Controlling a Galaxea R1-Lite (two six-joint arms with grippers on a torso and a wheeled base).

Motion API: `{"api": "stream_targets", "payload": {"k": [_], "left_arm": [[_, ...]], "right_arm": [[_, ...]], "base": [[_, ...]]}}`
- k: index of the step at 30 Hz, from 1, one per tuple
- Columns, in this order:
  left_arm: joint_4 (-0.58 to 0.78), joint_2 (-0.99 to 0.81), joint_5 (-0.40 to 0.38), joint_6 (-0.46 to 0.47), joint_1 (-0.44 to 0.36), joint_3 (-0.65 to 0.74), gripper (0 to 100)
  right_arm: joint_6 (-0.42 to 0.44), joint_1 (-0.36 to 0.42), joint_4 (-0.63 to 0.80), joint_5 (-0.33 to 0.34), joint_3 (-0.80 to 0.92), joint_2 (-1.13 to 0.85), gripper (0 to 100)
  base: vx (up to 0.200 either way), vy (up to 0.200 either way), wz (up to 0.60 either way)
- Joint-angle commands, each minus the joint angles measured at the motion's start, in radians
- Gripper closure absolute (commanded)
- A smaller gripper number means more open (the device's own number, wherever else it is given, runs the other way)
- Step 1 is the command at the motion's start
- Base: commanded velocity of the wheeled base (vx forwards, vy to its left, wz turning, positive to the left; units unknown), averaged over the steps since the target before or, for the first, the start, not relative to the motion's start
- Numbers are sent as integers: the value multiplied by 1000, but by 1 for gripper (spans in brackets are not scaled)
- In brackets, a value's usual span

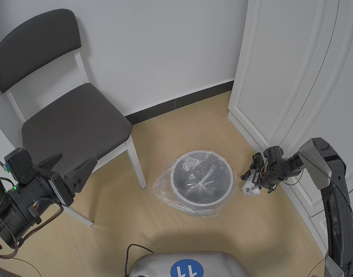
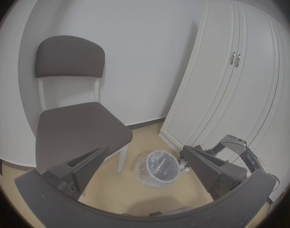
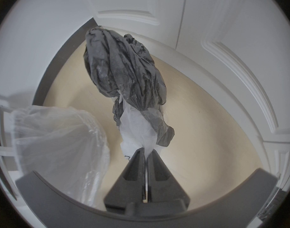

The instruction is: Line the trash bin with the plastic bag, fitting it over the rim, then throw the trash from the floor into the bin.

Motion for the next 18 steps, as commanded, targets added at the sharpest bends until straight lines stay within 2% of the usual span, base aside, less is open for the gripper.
{"api": "stream_targets", "payload": {"k": [1,3,6,9,11,16,18], "left_arm": [[6,2,-10,43,6,-120,0],[7,5,-10,48,13,-123,0],[14,8,-11,57,33,-140,0],[17,32,-13,78,66,-214,0],[17,45,-11,78,71,-254,0],[12,48,1,80,71,-240,0],[12,45,15,81,72,-241,0]], "right_arm": [[98,-32,-235,87,344,-292,100],[92,-32,-298,87,431,-378,100],[86,-18,-309,91,488,-470,100],[86,28,-296,128,525,-620,100],[86,68,-257,152,536,-714,100],[97,160,-155,177,546,-872,100],[100,205,-149,206,565,-915,100]], "base": [[0,0,0],[0,0,0],[0,0,0],[0,0,0],[0,0,0],[0,0,0],[0,0,0]]}}
